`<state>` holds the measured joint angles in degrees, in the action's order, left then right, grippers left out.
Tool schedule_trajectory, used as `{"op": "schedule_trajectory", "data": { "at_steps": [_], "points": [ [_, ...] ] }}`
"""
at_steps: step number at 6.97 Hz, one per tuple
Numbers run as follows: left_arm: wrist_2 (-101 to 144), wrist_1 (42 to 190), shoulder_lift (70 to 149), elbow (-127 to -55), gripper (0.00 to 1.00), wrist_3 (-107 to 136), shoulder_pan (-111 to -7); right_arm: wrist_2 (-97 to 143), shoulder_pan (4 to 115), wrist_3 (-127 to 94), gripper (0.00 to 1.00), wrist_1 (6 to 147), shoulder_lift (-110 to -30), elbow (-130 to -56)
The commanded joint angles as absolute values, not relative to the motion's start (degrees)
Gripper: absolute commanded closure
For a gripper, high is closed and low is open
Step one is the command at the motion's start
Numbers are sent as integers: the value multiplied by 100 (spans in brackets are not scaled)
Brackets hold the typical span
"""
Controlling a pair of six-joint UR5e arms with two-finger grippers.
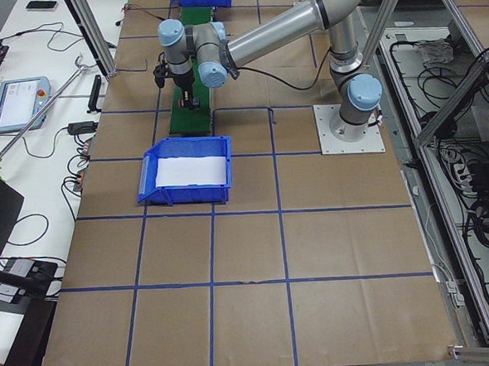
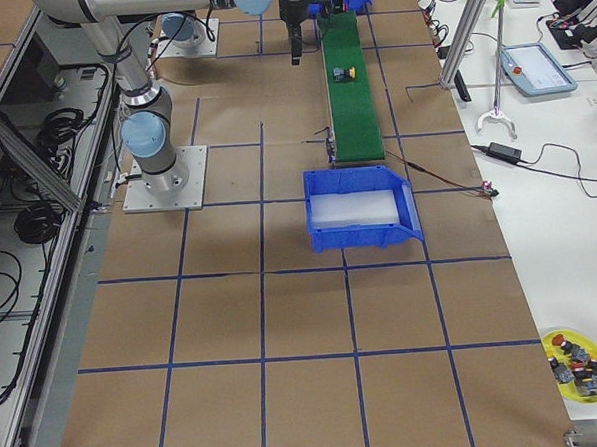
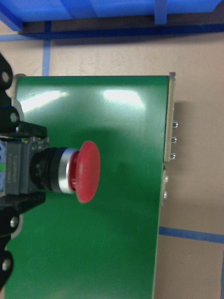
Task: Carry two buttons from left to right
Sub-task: 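Carry the red button with the left gripper onto the conveyor end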
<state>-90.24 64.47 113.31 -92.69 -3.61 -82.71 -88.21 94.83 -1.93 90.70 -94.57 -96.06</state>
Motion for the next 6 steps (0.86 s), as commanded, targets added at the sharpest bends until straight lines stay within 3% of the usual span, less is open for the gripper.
{"op": "schedule_trajectory", "data": {
  "at_steps": [1, 5, 6],
  "points": [
    [-9035, 5899, 11478, -9396, 95, -360, -8262, -8816, 9483, -193, 0, 9070, -9457, -9606],
    [-9035, 5801, 11487, -9413, 94, -290, -8262, -8815, 9492, -193, 0, 9053, -9457, -9615],
    [-9026, 5801, 11513, -9422, 83, -290, -8270, -8798, 9492, -193, 0, 9061, -9457, -9615]
  ]
}}
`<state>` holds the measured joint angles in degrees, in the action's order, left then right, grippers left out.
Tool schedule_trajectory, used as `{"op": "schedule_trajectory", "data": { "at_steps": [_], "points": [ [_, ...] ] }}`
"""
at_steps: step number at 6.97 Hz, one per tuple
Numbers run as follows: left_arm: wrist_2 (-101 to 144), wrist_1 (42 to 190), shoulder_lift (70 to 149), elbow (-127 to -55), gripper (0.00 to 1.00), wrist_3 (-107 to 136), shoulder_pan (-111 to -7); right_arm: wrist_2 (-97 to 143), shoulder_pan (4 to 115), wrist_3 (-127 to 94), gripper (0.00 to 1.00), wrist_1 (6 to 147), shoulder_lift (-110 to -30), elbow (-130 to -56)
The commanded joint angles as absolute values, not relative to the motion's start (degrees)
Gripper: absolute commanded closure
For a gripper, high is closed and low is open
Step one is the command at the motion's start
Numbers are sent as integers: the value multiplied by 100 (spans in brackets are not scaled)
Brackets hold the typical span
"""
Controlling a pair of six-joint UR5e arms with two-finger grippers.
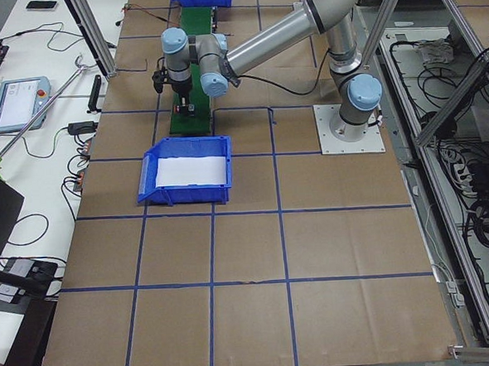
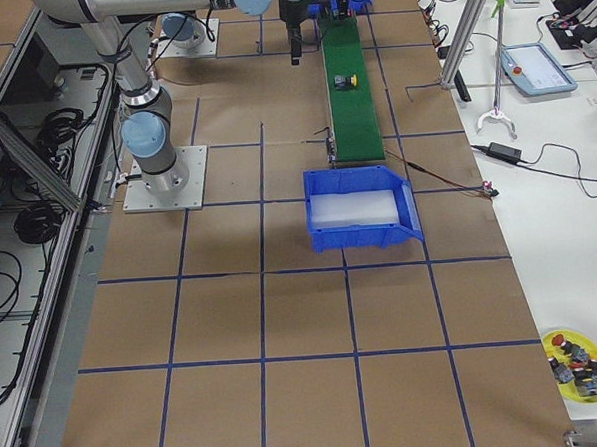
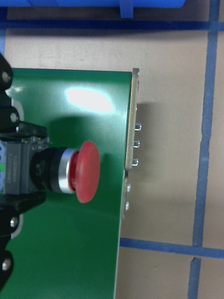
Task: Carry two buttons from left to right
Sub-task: 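Carry the red button with the left gripper onto the conveyor end, then release the red button on the belt while the right gripper moves toward the yellow button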
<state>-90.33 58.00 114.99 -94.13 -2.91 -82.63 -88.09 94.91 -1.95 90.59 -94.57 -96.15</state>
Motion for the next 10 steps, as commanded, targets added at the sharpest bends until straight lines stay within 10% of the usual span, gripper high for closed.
{"op": "schedule_trajectory", "data": {
  "at_steps": [1, 3, 10],
  "points": [
    [-9026, 5801, 11505, -9422, 71, -290, -8271, -8798, 9483, -193, 0, 9062, -9448, -9615],
    [-8983, 5818, 11409, -9483, 0, -264, -8271, -8789, 9475, -193, 0, 9140, -9439, -9607],
    [-9026, 8186, 9628, -9290, 0, -264, -8297, -8806, 9475, -193, 0, 11811, -8037, -9606]
  ]
}}
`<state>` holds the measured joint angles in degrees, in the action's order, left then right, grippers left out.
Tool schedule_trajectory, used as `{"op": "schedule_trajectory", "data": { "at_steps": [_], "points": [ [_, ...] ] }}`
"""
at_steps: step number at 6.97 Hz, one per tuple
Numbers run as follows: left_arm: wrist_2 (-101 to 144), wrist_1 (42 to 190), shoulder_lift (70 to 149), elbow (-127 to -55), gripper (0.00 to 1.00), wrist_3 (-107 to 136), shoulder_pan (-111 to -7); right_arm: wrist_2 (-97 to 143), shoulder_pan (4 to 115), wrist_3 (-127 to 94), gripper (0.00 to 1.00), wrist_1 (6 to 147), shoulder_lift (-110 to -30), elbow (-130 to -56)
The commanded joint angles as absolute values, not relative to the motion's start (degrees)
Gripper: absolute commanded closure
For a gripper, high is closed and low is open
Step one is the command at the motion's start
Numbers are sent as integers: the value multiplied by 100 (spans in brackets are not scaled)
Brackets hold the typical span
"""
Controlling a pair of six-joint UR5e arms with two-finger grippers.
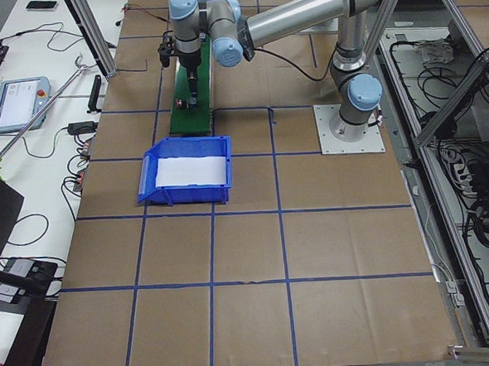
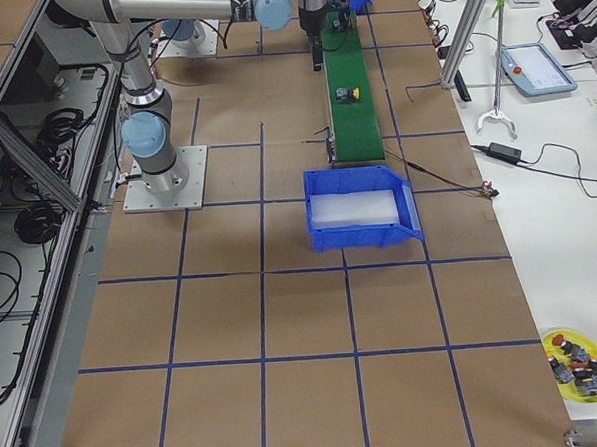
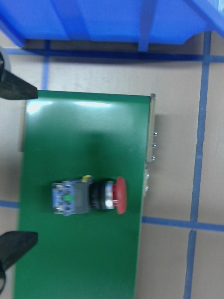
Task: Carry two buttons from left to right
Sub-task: 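Release the red button on the belt while the right gripper moves toward the yellow button, then lower the right gripper and grasp the yellow button on the belt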
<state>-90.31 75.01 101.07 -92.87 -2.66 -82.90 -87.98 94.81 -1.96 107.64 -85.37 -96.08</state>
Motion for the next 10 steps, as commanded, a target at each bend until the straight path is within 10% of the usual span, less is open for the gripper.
{"op": "schedule_trajectory", "data": {
  "at_steps": [1, 10],
  "points": [
    [-8992, 8548, 9267, -9281, 0, -264, -8340, -8807, 9483, -185, 0, 12308, -7720, -9589],
    [-9017, 8974, 9079, -9185, 0, -237, -8525, -8323, 9044, -211, 0, 12410, -6558, -9624]
  ]
}}
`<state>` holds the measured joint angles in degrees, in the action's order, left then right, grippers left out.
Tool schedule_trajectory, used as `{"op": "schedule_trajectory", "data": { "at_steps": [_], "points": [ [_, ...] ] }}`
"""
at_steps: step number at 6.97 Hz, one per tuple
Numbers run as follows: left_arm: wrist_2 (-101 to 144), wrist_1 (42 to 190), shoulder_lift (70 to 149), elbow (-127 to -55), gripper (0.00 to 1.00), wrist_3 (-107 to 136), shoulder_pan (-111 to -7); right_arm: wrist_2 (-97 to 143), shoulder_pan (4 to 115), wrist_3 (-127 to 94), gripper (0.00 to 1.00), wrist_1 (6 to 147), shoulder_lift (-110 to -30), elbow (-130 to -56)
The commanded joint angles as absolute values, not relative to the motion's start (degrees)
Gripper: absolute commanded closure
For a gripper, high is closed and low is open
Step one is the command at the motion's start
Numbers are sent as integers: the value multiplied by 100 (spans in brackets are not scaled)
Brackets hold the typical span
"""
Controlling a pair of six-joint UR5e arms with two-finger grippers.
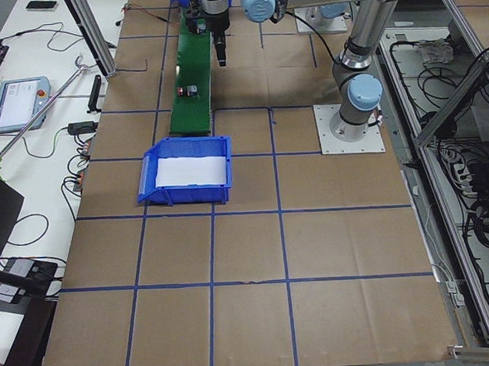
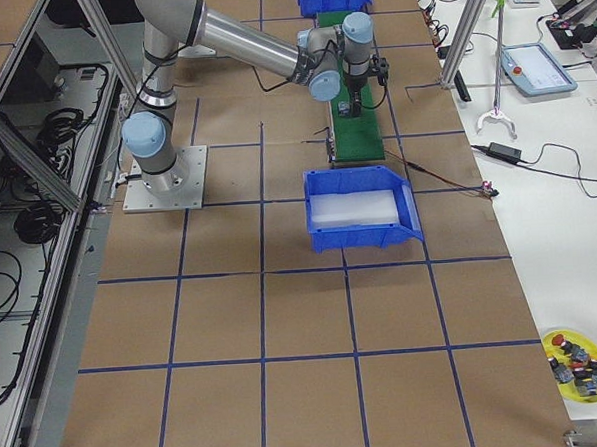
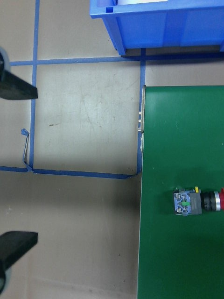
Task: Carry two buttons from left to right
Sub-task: 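Lower the right gripper and grasp the yellow button on the belt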
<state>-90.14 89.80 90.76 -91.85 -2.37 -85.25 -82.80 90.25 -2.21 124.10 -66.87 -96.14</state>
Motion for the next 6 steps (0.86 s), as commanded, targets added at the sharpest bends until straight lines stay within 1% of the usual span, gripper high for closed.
{"op": "schedule_trajectory", "data": {
  "at_steps": [1, 2, 3, 4, 5, 6],
  "points": [
    [-9018, 8965, 9088, -9193, 0, -237, -8525, -8323, 9044, -167, 0, 12410, -6444, -9615],
    [-9018, 8965, 9088, -9193, 0, -237, -8525, -8341, 9044, -141, 14, 12410, -6364, -9615],
    [-9009, 8956, 9097, -9185, 0, -237, -8525, -8454, 9035, -123, 56, 12384, -6355, -9615],
    [-9017, 8956, 9097, -9185, 0, -237, -8525, -8699, 9035, 42, 90, 12062, -6363, -9520],
    [-9009, 8956, 9097, -9185, 0, -237, -8525, -8779, 9026, 383, 96, 11911, -6415, -9371],
    [-9017, 8956, 9097, -9185, 0, -237, -8525, -9111, 9018, 482, 96, 11813, -6460, -9117]
  ]
}}
